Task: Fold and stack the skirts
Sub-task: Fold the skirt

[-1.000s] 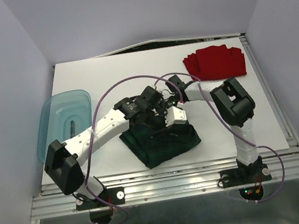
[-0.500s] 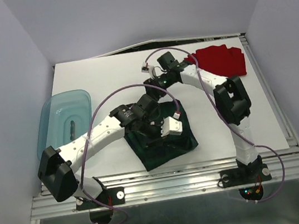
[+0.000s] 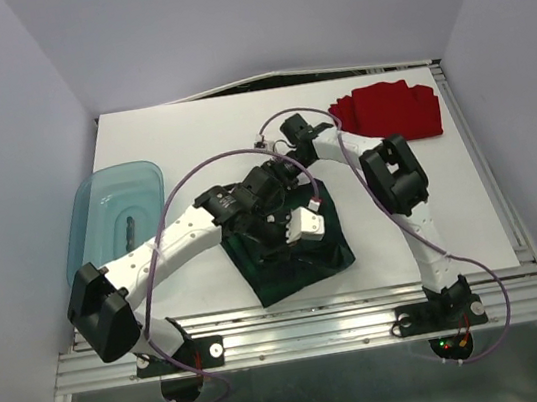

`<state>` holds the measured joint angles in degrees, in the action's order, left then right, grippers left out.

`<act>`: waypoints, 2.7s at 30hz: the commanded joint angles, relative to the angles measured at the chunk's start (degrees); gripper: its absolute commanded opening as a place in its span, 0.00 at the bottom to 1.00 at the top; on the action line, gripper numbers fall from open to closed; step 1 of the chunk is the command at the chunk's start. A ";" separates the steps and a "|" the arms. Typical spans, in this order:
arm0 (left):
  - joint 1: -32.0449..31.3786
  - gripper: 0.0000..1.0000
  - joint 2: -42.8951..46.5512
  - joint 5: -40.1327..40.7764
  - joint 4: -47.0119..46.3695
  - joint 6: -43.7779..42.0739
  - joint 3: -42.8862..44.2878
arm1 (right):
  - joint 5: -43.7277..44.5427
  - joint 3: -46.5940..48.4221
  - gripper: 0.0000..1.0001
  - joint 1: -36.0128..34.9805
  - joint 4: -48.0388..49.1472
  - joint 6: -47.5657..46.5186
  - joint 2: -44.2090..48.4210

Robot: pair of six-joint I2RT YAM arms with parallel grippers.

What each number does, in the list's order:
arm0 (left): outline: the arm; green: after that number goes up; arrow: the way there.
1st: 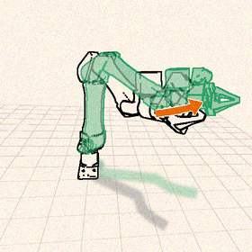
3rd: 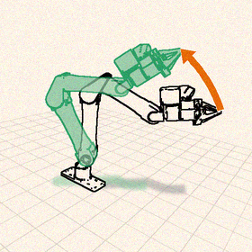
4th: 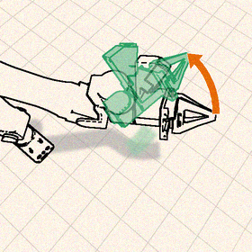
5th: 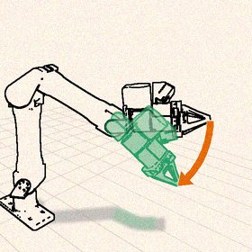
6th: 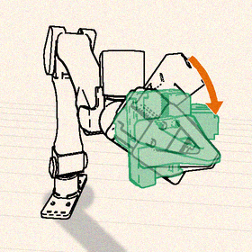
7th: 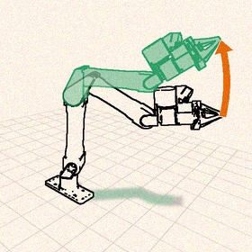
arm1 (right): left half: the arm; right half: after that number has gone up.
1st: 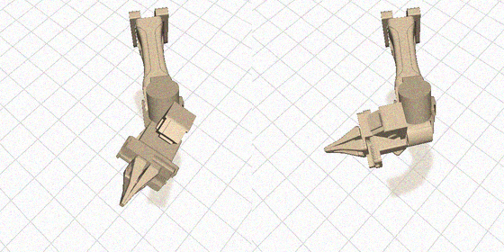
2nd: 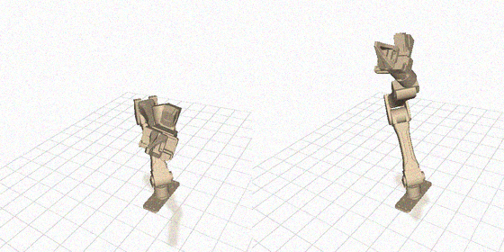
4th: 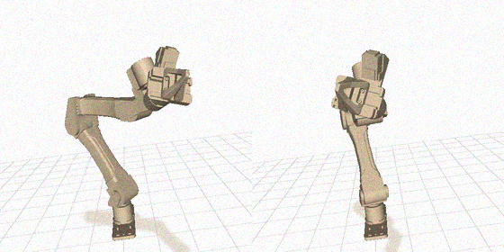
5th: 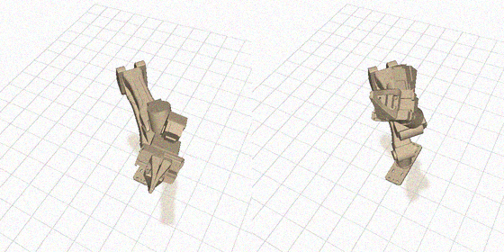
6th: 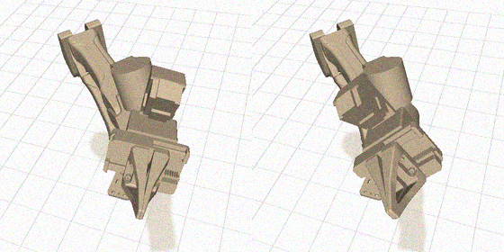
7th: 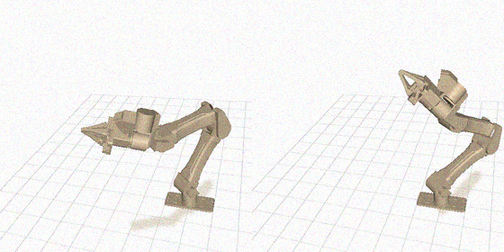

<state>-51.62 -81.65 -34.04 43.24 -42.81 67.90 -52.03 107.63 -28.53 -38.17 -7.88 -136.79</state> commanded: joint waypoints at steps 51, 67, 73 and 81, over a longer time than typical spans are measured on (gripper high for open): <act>8.20 0.00 -3.25 29.65 -50.19 4.58 -20.96 | 9.38 -12.01 0.45 -0.65 4.15 4.97 6.45; 5.03 0.00 -6.33 30.97 -48.96 4.40 -22.37 | 25.84 -2.17 0.45 1.90 4.77 14.47 8.12; 4.95 0.00 -4.40 31.67 -47.20 5.01 -20.62 | 16.89 -4.54 0.13 2.43 4.60 14.38 6.71; 5.30 0.00 -3.87 36.67 -44.47 4.93 -16.84 | 11.51 -9.63 0.09 1.82 2.75 12.01 3.38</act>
<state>-46.17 -87.57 -0.97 -2.55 -38.22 48.62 -38.20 100.33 -25.78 -34.94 6.00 -131.90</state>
